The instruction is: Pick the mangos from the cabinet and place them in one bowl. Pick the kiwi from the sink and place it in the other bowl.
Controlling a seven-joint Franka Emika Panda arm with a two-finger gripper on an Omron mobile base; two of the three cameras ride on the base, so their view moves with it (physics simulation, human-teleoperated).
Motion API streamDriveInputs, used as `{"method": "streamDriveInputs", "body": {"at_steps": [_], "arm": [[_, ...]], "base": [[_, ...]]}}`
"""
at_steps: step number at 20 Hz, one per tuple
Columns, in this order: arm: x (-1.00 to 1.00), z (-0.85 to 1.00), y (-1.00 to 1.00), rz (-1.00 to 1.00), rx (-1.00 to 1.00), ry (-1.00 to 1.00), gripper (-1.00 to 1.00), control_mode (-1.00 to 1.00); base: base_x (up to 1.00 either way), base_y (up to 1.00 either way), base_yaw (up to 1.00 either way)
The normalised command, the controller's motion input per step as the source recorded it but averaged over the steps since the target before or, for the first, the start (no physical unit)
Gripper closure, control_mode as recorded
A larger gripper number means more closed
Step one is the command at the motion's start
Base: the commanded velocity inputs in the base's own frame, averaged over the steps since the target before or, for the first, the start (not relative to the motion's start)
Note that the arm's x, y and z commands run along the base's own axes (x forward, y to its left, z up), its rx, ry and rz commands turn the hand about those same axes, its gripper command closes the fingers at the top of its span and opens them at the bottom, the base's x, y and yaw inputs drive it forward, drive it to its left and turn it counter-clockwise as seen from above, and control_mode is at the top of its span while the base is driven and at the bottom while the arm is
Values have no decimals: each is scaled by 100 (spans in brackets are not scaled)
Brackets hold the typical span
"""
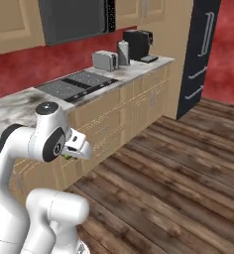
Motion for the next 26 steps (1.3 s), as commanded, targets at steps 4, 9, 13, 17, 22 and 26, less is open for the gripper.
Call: {"method": "streamDriveInputs", "body": {"at_steps": [4,9,13,17,22,26], "arm": [[0,0,0,0,0,0,100,100],[0,0,0,0,0,0,100,100],[0,0,0,0,0,0,100,100],[0,0,0,0,0,0,100,100],[0,0,0,0,0,0,100,100],[0,0,0,0,0,0,100,100]], "base": [[1,-19,-46],[2,-23,-45],[1,-26,-44],[4,-42,-38],[3,-55,-34],[12,-52,-32]]}}
